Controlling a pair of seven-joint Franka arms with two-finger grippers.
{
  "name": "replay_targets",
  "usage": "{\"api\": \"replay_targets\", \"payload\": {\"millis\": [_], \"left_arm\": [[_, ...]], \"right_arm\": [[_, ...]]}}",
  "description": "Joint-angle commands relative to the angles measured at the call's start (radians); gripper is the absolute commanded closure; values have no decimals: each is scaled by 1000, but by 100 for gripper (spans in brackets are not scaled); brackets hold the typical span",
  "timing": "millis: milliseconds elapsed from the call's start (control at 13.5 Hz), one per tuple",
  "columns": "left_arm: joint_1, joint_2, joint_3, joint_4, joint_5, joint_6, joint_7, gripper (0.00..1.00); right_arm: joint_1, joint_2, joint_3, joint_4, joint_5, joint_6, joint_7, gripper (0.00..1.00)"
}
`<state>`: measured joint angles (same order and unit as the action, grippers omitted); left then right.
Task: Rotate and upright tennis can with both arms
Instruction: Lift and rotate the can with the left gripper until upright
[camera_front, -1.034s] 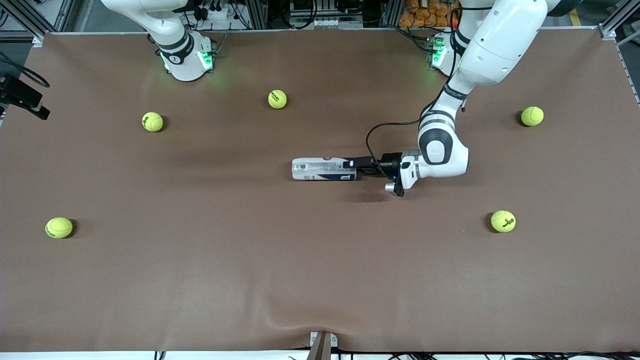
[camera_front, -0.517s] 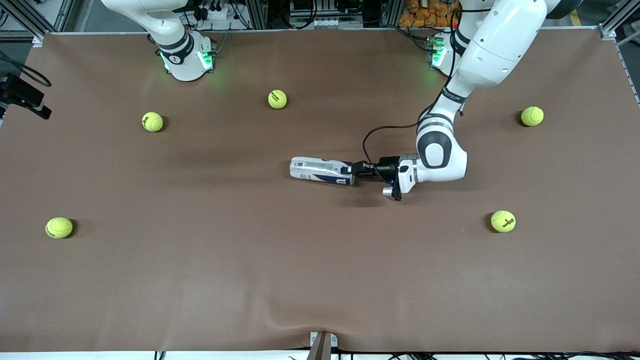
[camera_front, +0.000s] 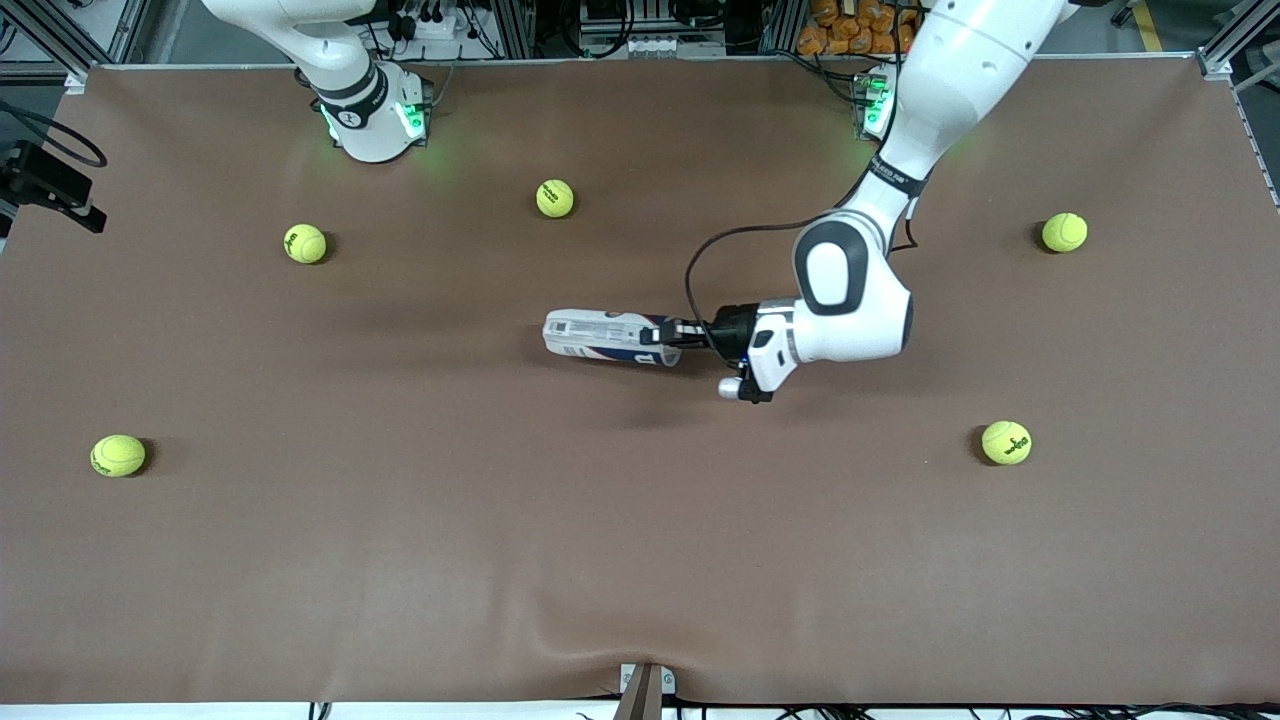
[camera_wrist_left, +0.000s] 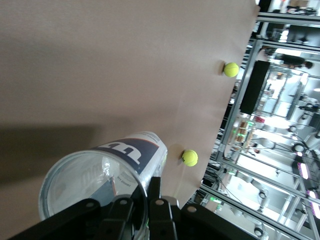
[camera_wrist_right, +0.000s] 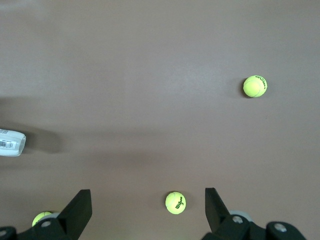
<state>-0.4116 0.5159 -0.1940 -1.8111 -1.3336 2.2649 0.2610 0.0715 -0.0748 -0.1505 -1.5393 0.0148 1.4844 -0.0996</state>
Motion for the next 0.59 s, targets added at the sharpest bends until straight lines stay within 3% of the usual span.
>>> {"api": "replay_targets", "payload": {"millis": [0, 148, 517], "left_arm": [[-21, -28, 2, 103, 228, 8, -296, 100], [-56, -27, 1, 191, 460, 7, -521, 100], [-150, -43, -1, 346, 876, -28, -1047, 100]], "right_arm": [[-5, 4, 3, 13, -12, -9, 34, 0], [-4, 7, 3, 25, -12, -9, 38, 0], [-4, 3, 3, 21, -10, -47, 41, 0]]}}
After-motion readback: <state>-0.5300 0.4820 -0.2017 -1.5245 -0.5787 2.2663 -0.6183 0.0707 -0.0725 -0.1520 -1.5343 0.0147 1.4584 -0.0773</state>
